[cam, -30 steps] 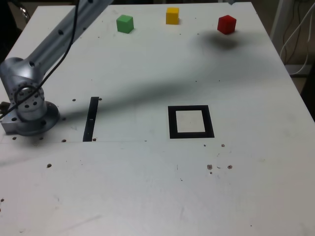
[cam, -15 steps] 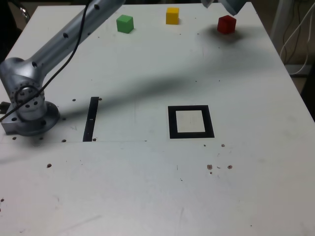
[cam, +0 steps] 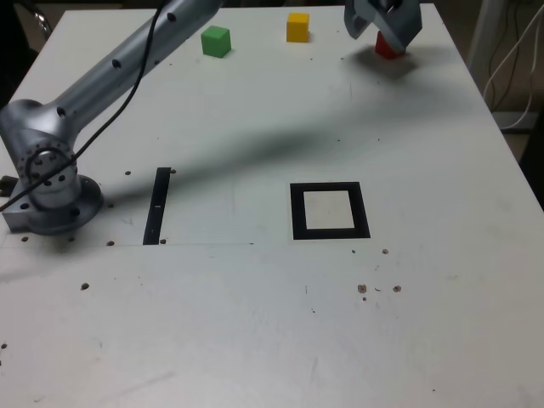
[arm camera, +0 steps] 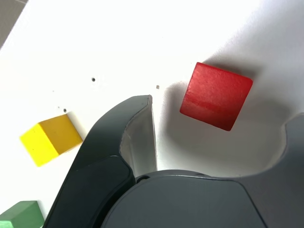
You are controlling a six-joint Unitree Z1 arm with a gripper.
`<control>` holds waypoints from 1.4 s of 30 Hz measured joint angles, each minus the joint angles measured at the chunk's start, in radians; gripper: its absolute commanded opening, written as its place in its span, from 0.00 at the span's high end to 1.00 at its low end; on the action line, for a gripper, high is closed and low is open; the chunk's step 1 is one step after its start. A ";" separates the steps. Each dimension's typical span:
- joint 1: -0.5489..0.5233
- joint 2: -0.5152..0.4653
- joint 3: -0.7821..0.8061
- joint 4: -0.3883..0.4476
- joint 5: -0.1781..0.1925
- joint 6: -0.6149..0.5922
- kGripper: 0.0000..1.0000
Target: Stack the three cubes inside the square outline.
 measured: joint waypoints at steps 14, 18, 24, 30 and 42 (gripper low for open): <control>0.006 0.021 -0.011 -0.036 -0.027 -0.025 0.34; 0.018 0.021 -0.011 -0.044 -0.055 -0.025 0.37; 0.024 0.021 -0.011 -0.054 -0.072 -0.025 0.40; 0.025 0.022 -0.011 -0.055 -0.085 -0.025 0.46; 0.047 0.022 -0.004 -0.064 -0.212 -0.031 0.66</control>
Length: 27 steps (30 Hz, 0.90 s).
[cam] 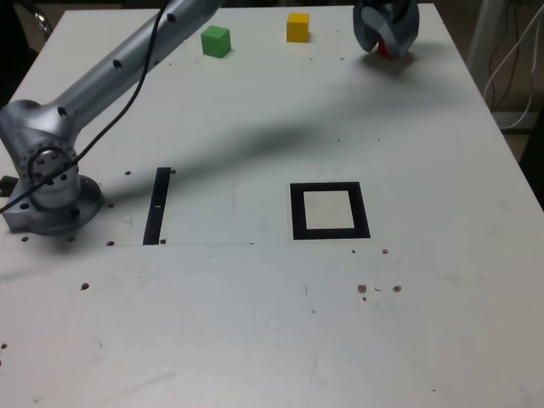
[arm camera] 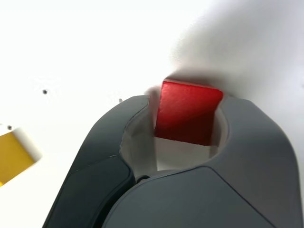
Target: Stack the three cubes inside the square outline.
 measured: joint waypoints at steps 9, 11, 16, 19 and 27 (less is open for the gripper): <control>0.006 0.000 0.000 -0.016 -0.030 -0.010 0.75; 0.006 0.000 0.000 -0.016 -0.030 -0.010 0.76; 0.006 0.000 0.000 -0.015 -0.030 -0.013 0.80; 0.006 0.000 0.000 -0.014 -0.030 -0.018 0.80; -0.006 -0.047 0.089 -0.020 0.004 -0.070 0.81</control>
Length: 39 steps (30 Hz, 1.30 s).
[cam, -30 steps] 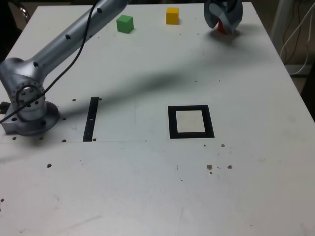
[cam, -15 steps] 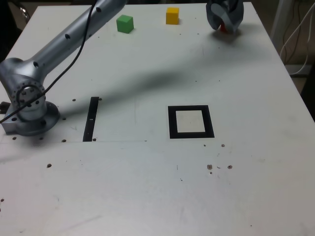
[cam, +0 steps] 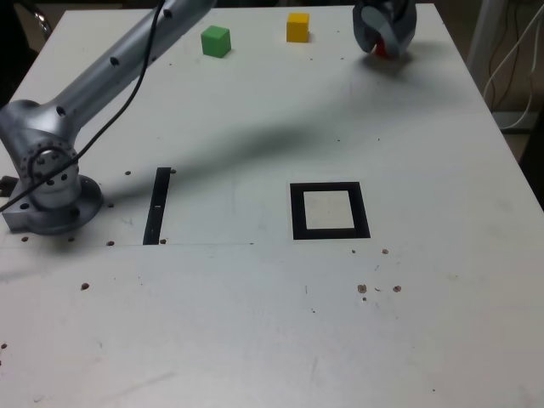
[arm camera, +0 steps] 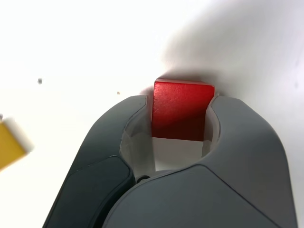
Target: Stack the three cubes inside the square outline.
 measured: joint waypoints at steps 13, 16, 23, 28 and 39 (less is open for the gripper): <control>-0.067 -0.258 0.151 0.110 0.115 -0.123 0.81; -0.100 -0.323 0.198 0.130 0.129 -0.153 0.81; -0.191 -0.490 0.413 0.141 0.141 -0.319 0.81; -0.257 -0.608 0.594 0.141 0.140 -0.485 0.82; -0.418 -0.787 0.833 0.109 0.115 -0.803 0.84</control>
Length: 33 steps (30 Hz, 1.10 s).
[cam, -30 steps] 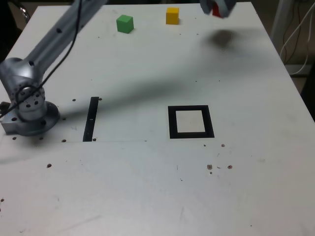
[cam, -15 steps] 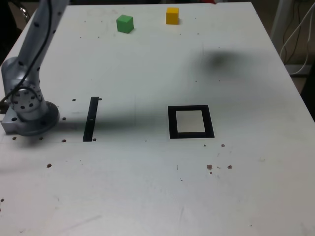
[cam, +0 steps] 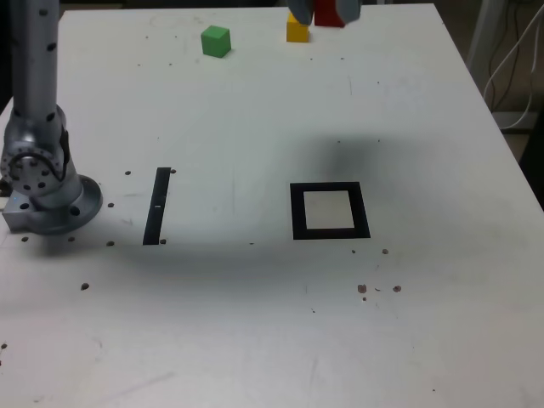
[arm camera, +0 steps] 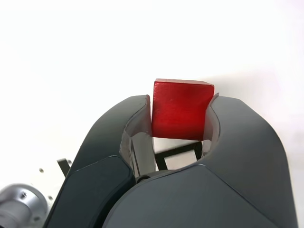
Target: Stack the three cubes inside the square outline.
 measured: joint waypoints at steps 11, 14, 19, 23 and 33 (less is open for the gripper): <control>-0.177 0.060 0.075 0.019 -0.006 -0.308 0.85; -0.225 0.064 0.099 0.034 -0.006 -0.369 0.85; -0.300 0.071 0.135 0.038 -0.021 -0.467 0.85; -0.393 0.083 0.173 0.037 -0.051 -0.579 0.85; -0.482 0.107 0.252 -0.083 -0.120 -0.718 0.84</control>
